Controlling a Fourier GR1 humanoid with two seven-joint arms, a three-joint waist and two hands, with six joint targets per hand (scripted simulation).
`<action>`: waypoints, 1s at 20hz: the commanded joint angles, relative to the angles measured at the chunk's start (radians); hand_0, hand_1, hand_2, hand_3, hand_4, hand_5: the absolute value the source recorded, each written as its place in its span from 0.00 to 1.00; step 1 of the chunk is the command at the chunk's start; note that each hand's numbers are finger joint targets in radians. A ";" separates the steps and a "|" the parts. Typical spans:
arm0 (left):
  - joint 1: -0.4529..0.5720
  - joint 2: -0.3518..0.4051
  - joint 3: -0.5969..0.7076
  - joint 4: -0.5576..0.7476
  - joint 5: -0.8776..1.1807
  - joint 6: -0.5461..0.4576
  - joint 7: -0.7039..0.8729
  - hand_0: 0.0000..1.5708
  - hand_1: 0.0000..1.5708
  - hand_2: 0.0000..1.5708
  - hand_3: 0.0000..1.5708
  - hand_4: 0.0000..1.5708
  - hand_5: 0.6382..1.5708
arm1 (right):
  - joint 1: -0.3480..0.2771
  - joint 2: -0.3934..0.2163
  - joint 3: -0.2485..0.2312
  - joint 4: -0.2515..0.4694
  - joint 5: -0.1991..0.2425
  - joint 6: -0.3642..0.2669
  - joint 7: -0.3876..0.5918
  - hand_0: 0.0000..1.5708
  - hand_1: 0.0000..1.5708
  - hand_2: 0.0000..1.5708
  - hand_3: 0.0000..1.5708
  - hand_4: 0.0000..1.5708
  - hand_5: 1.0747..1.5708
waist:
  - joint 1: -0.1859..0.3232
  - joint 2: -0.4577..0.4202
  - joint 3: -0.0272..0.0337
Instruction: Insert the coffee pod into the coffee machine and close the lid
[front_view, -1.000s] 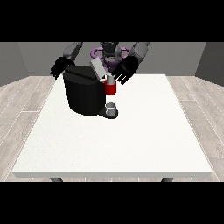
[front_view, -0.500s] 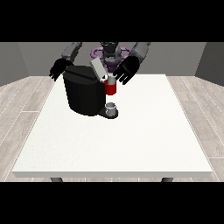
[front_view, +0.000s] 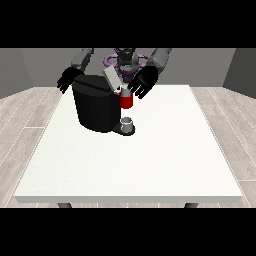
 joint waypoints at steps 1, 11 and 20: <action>0.011 -0.026 -0.025 -0.018 -0.034 0.038 0.017 0.70 0.70 0.73 0.62 0.26 1.00 | 0.005 -0.006 -0.019 0.037 0.000 -0.006 -0.029 0.00 0.00 0.00 0.00 0.26 1.00 | 0.017 -0.003 0.0000; 0.027 -0.052 -0.039 -0.036 -0.044 0.011 -0.005 0.65 0.65 0.69 0.58 0.23 1.00 | -0.015 -0.011 -0.048 0.077 -0.013 -0.013 -0.055 0.00 0.00 0.00 0.00 0.30 1.00 | 0.060 -0.024 0.0001; -0.004 0.056 -0.065 0.000 -0.100 -0.071 -0.064 0.00 0.00 0.00 0.00 0.00 1.00 | -0.018 0.017 0.006 0.019 0.022 -0.042 -0.001 0.00 0.00 0.00 0.00 0.23 1.00 | 0.020 -0.001 -0.0002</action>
